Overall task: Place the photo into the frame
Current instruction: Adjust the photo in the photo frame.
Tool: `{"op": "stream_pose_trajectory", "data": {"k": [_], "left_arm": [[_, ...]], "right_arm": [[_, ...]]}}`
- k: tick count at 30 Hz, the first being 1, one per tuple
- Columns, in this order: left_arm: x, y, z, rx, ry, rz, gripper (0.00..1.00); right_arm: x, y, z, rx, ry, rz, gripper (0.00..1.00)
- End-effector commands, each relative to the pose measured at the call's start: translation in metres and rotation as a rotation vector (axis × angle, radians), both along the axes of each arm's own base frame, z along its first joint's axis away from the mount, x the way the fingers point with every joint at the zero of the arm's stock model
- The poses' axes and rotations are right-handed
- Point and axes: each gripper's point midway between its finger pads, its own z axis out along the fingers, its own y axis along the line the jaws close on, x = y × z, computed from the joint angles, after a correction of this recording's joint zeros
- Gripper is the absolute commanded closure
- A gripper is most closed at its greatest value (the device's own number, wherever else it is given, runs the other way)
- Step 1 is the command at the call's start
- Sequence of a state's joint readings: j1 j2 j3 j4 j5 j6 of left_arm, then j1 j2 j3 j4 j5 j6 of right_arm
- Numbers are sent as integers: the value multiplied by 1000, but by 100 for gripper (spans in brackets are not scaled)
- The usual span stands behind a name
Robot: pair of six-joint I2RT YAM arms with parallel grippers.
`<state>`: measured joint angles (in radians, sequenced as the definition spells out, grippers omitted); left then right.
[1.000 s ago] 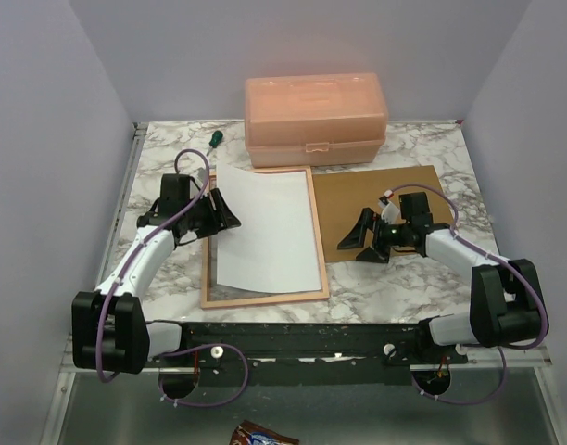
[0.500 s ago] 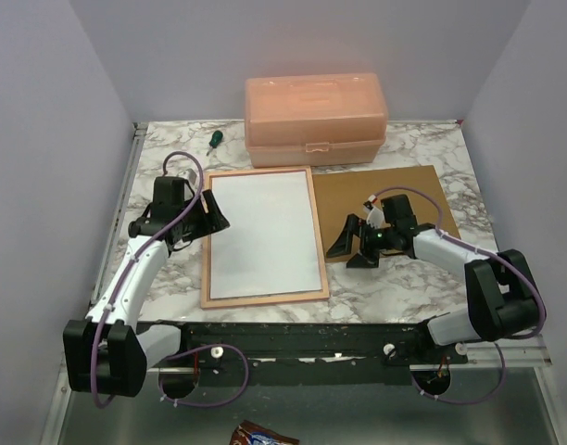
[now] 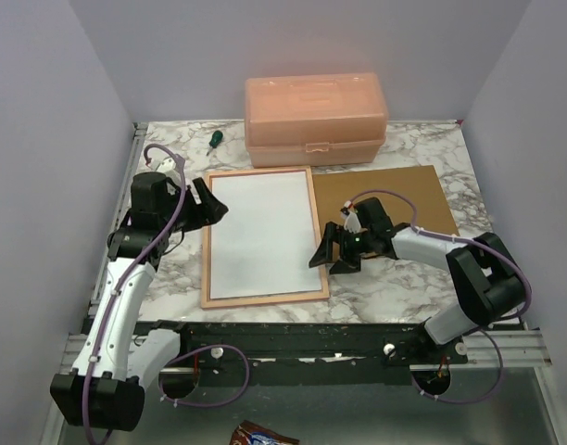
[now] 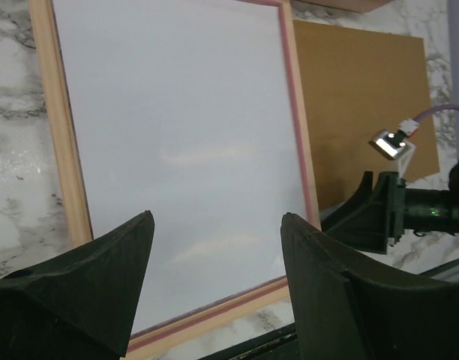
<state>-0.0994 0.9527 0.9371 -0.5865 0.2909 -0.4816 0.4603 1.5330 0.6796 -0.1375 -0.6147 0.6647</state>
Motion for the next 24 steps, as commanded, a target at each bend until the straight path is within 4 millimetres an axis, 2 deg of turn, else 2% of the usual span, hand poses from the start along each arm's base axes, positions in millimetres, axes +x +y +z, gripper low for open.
{"op": "stream_pose_trajectory", "data": {"k": [1, 6, 12, 16, 19, 24], "left_arm": [[-14, -22, 50, -115, -117, -102, 30], [-23, -32, 73, -172, -177, -154, 30], [-24, -32, 70, -171, -170, -160, 30], [-24, -34, 65, -175, -155, -169, 30], [-23, -35, 62, -177, -146, -173, 30], [-21, -43, 54, -231, -125, -195, 29]], "right_arm": [[9, 13, -15, -88, -32, -4, 14], [11, 27, -29, -264, -84, 47, 26], [11, 31, -49, -479, -146, 91, 38], [5, 44, -55, -502, -149, 126, 38], [2, 53, -51, -468, -152, 133, 35], [5, 62, -37, -414, -172, 120, 23]]}}
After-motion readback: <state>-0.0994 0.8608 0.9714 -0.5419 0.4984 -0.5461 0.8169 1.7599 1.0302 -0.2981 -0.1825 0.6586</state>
